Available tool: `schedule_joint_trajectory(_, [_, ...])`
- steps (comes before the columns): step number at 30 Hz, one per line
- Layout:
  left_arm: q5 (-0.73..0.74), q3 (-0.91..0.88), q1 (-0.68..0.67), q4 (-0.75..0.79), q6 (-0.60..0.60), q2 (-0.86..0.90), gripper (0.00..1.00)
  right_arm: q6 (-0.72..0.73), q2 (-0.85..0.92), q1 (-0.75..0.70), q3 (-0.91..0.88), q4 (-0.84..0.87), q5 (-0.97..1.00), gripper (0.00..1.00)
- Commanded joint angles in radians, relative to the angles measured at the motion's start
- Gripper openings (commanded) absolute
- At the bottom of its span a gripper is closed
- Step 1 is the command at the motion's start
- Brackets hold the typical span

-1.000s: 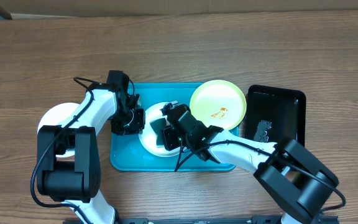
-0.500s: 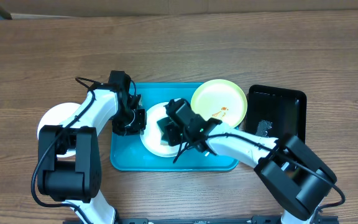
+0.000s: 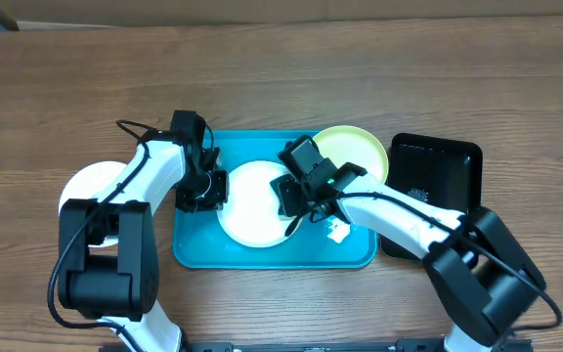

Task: Clean dirty plates on tray and stack at the side
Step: 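Bring the sponge with right gripper and scrub the white plate, then return the sponge to the black tray with right gripper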

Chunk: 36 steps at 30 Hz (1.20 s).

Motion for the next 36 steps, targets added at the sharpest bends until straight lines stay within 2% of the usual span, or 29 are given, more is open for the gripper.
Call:
schedule_joint_trajectory(1, [-0.09,-0.007,0.0,0.011,-0.017,-0.084,0.04,-0.029,-0.163,-0.024,0.043,0.003,0.017,0.04])
schedule_joint_trajectory(8, [-0.229,-0.007,0.0,0.011,-0.037,-0.233,0.04,-0.028,-0.347,-0.131,0.043,-0.071,0.017,0.04])
schedule_joint_trajectory(15, [-0.39,-0.007,-0.009,0.018,-0.068,-0.362,0.04,-0.024,-0.361,-0.326,0.04,-0.375,0.104,0.04])
schedule_joint_trajectory(19, [-0.48,-0.007,-0.047,0.024,-0.076,-0.413,0.04,-0.025,-0.361,-0.428,0.03,-0.496,0.136,0.04])
schedule_joint_trajectory(23, [-0.441,-0.007,-0.115,-0.005,0.024,-0.41,0.04,-0.026,-0.361,-0.487,0.005,-0.55,0.129,0.04])
schedule_joint_trajectory(29, [-0.401,-0.007,-0.209,-0.149,0.024,-0.352,0.04,-0.048,-0.361,-0.484,-0.032,-0.551,0.086,0.04])
schedule_joint_trajectory(36, [-0.185,-0.007,-0.216,-0.255,0.055,-0.315,0.04,-0.048,-0.361,-0.479,-0.032,-0.551,0.075,0.04])
